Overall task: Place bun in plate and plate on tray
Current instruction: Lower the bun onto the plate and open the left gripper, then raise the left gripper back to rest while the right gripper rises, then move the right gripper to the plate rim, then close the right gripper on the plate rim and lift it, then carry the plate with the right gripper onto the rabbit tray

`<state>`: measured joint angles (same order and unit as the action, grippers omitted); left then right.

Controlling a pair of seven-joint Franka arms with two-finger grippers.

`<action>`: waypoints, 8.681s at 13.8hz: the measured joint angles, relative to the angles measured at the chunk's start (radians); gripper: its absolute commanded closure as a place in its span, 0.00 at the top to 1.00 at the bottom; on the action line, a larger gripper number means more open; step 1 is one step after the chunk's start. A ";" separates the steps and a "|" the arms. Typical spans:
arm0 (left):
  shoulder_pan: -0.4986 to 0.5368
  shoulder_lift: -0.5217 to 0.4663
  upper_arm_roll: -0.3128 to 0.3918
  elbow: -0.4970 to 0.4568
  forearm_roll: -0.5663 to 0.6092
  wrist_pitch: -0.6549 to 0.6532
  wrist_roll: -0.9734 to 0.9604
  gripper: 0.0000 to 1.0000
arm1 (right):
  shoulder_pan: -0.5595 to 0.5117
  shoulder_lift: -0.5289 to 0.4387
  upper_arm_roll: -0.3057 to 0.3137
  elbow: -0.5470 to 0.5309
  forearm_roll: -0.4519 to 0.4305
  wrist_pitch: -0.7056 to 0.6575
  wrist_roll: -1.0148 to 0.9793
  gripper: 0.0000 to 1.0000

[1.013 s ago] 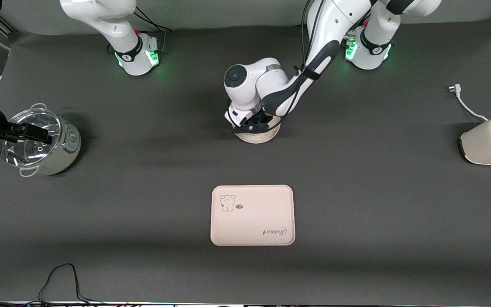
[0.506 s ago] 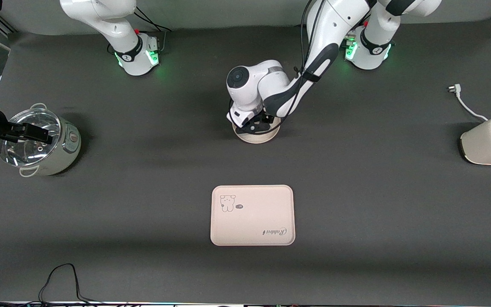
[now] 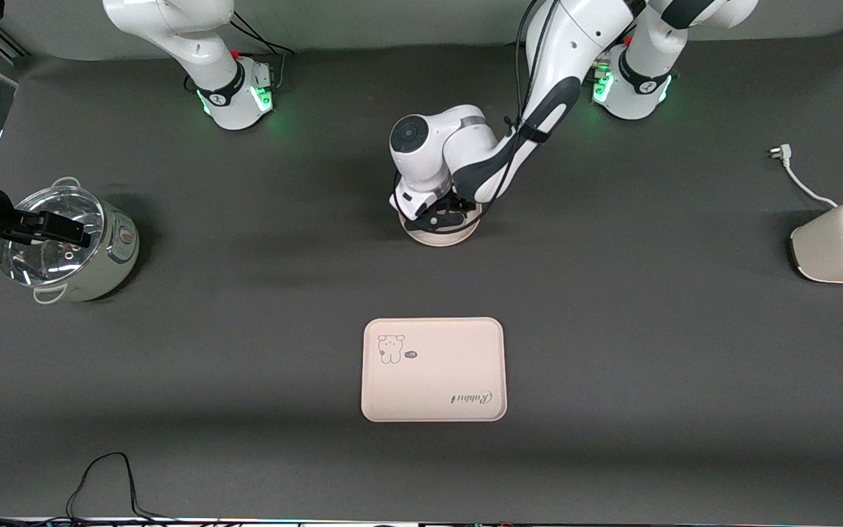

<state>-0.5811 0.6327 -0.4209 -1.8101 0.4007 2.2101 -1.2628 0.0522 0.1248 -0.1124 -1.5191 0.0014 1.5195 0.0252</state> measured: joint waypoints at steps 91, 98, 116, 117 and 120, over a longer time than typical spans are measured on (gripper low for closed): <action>0.395 -0.642 0.543 0.168 -0.395 -0.583 1.194 1.00 | 0.892 0.010 0.049 -0.772 0.451 1.148 0.510 0.00; 0.395 -0.641 0.543 0.168 -0.396 -0.583 1.194 1.00 | 0.689 0.105 0.043 -0.583 0.451 1.053 0.366 0.00; 0.395 -0.640 0.543 0.169 -0.397 -0.584 1.194 1.00 | 0.476 0.832 0.026 0.307 0.429 0.796 0.310 0.00; 0.395 -0.640 0.543 0.169 -0.397 -0.584 1.194 1.00 | 0.477 0.836 0.027 0.308 0.429 0.798 0.310 0.00; 0.395 -0.640 0.543 0.169 -0.401 -0.584 1.194 1.00 | 0.477 0.841 0.028 0.310 0.429 0.807 0.309 0.25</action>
<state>-0.1862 -0.0072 0.1217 -1.6408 -0.0004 1.6258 -0.0686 0.5292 0.9661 -0.0839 -1.2093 0.4301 2.3269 0.3345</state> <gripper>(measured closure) 0.000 0.956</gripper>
